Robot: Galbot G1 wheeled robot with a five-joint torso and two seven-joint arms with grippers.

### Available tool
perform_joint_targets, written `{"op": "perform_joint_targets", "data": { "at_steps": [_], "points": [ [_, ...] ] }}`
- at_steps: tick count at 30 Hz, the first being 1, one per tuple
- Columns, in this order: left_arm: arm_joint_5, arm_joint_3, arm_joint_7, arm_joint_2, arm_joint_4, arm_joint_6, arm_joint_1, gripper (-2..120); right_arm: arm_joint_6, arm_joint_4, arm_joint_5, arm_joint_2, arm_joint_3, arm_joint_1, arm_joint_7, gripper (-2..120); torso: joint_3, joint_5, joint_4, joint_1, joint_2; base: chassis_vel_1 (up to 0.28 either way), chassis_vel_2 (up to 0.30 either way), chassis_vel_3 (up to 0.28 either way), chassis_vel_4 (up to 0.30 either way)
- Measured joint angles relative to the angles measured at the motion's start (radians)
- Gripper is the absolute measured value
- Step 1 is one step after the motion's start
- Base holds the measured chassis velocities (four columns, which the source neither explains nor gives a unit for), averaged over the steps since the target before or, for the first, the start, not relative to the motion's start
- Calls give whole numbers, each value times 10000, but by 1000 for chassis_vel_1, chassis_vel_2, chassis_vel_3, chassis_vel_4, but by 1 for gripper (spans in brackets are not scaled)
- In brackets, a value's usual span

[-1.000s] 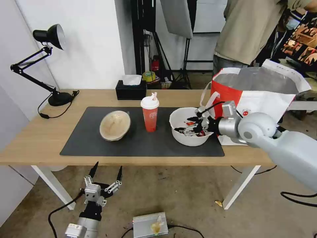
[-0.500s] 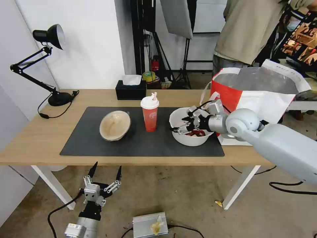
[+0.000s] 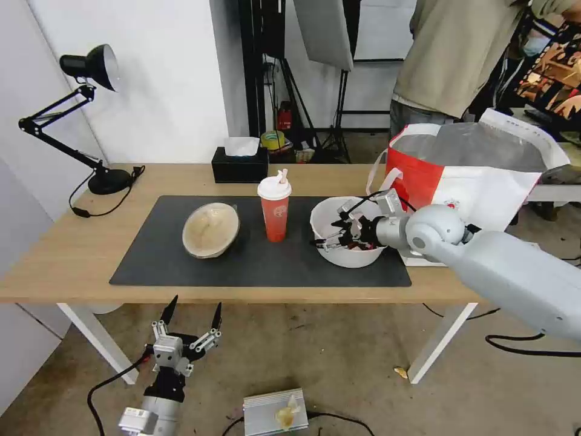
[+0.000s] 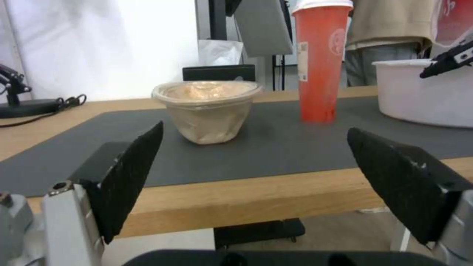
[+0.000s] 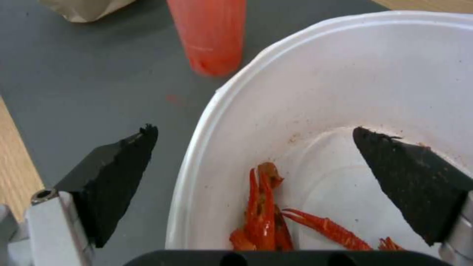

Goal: Pick up the trash from the table and place it into the takeout bag.

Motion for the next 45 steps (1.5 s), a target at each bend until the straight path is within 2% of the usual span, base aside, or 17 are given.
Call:
{"op": "perform_joint_targets", "data": {
  "at_steps": [9,13,16,17,20,21,24,26,29,31,35,38,45],
  "points": [
    [0,10,0,-2,116,-58,-64,100,5,-82,-109,73,63,-115,57,100,0,0,0,0,0,0,0,0,0],
    [3,21,0,0,185,-86,-102,100,7,-105,-161,96,74,-137,57,91,0,0,0,0,0,0,0,0,0],
    [8,22,0,13,251,-160,-139,100,9,-121,-182,126,86,-178,52,78,0,0,0,0,0,0,0,0,0],
    [8,22,0,13,251,-160,-139,100,9,-121,-182,126,86,-178,52,78,0,0,0,0,0,0,0,0,0],
    [29,21,3,-2,264,-193,-144,100,11,-136,-202,134,199,-295,48,63,0,0,0,-1,0,0,0,0,0],
    [29,21,3,-2,264,-193,-144,100,11,-136,-202,134,199,-295,48,63,0,0,0,-1,0,0,0,0,0],
    [43,14,7,-18,263,-200,-131,100,22,-197,-315,167,322,-450,7,47,0,1,0,0,0,0,0,0,0],
    [45,11,7,-17,263,-203,-130,100,28,-215,-343,179,345,-473,-1,44,-1,1,0,0,0,0,0,0,0],
    [50,12,11,-28,302,-210,-182,100,36,-255,-393,236,387,-521,-6,30,-1,-1,0,-1,0,0,0,0,0],
    [51,18,11,-36,315,-210,-199,100,36,-265,-398,253,389,-521,-5,26,-1,-2,-1,-1,1,0,0,0,0],
    [57,50,27,-86,383,-222,-235,100,37,-321,-412,335,372,-508,9,7,-1,-1,-1,-2,1,0,0,0,0],
    [60,50,29,-97,412,-228,-235,100,40,-354,-422,363,361,-504,14,0,-2,-2,-2,-2,1,0,0,0,0],
    [61,18,38,-101,535,-294,-256,100,42,-505,-449,508,336,-472,8,0,-2,-1,-1,-2,1,0,0,0,0]
  ]
}}
